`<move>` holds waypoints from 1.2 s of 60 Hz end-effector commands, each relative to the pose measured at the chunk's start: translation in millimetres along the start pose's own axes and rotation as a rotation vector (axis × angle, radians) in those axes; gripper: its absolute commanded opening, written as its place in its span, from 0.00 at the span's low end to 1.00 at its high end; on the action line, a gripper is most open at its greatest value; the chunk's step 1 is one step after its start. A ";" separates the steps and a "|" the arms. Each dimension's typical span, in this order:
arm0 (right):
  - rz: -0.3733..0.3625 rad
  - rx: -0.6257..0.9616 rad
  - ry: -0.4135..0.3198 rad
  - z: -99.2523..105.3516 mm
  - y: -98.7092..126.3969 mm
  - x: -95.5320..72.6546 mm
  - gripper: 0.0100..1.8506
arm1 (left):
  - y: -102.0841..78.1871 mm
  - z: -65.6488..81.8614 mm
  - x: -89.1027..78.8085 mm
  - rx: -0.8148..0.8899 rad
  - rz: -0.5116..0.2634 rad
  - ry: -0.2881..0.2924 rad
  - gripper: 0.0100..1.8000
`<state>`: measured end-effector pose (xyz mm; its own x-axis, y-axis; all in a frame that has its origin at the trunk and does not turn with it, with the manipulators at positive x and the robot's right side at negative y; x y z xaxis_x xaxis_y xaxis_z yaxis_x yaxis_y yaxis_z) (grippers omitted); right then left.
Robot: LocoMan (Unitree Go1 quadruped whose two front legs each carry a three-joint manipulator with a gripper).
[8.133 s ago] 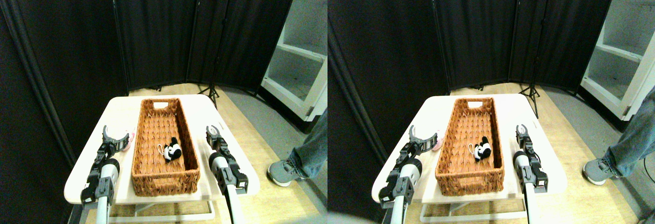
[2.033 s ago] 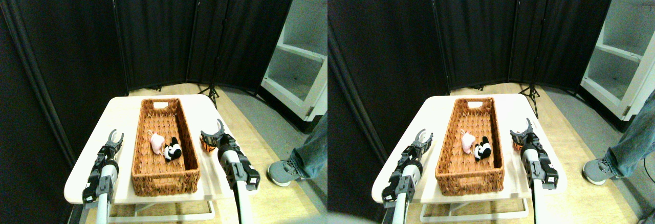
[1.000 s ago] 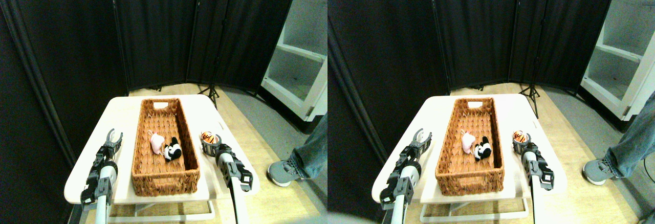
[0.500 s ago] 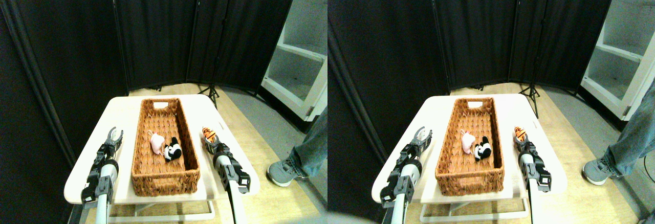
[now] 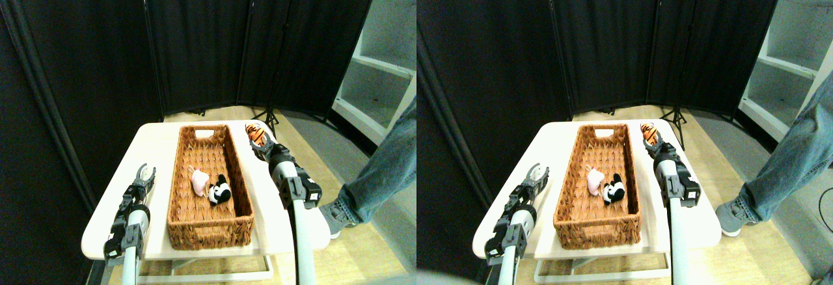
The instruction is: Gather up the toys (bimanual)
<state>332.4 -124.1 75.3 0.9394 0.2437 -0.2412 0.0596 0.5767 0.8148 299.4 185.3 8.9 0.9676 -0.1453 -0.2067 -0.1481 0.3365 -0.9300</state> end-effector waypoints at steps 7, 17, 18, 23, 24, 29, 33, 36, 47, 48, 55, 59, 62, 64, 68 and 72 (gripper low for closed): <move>0.131 -0.015 0.057 -13.7 39.7 1.7 0.02 | -6.0 2.5 -4.0 0.015 -0.052 -0.031 0.08; 0.169 0.056 0.153 -38.3 64.2 9.7 0.00 | -4.7 4.2 -8.4 0.007 -0.063 -0.040 0.07; 0.169 0.061 0.159 -40.1 65.3 10.3 0.00 | -4.7 4.3 -8.7 0.009 -0.064 -0.041 0.07; 0.161 0.111 0.198 -53.5 70.0 15.0 0.00 | -4.4 5.3 -11.1 0.014 -0.071 -0.046 0.07; 0.161 0.111 0.198 -53.5 70.0 15.0 0.00 | -4.4 5.3 -11.1 0.014 -0.071 -0.046 0.07; 0.154 0.124 0.210 -64.8 70.2 18.8 0.00 | -3.3 7.7 -13.4 0.016 -0.081 -0.045 0.08; 0.148 0.127 0.211 -70.5 69.5 20.5 0.01 | -2.4 9.5 -14.9 0.015 -0.078 -0.045 0.07; 0.149 0.116 0.205 -73.6 68.8 21.8 0.02 | -1.7 10.4 -15.6 0.020 -0.078 -0.050 0.07; 0.083 0.203 0.231 -83.2 61.0 23.0 0.00 | -0.2 13.6 -17.7 0.006 -0.076 -0.067 0.07; 0.071 0.213 0.235 -83.1 60.4 22.7 0.01 | -0.3 13.4 -17.7 0.008 -0.079 -0.067 0.07; 0.049 0.209 0.269 -78.9 58.5 20.4 0.22 | -0.7 13.9 -16.8 0.000 -0.077 -0.064 0.08; 0.051 0.218 0.277 -77.2 57.3 20.9 0.34 | -1.0 13.8 -16.2 -0.006 -0.076 -0.062 0.08; 0.060 0.210 0.285 -75.0 56.5 21.3 0.42 | -1.2 13.4 -15.4 -0.001 -0.082 -0.056 0.07; 0.059 0.207 0.284 -74.7 56.3 21.2 0.43 | -1.4 13.3 -15.2 -0.001 -0.082 -0.056 0.08; 0.053 0.219 0.285 -73.1 54.6 21.4 0.46 | -2.1 12.5 -14.1 0.002 -0.084 -0.055 0.08; 0.079 0.158 0.287 -71.0 53.8 22.2 0.51 | -2.5 12.2 -13.2 0.011 -0.089 -0.039 0.08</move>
<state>328.5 -33.4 74.2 0.8153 0.4832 -0.3191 0.1226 0.3946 0.9106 285.3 201.3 10.6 0.9823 -0.1006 -0.1581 -0.1180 0.3237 -0.9388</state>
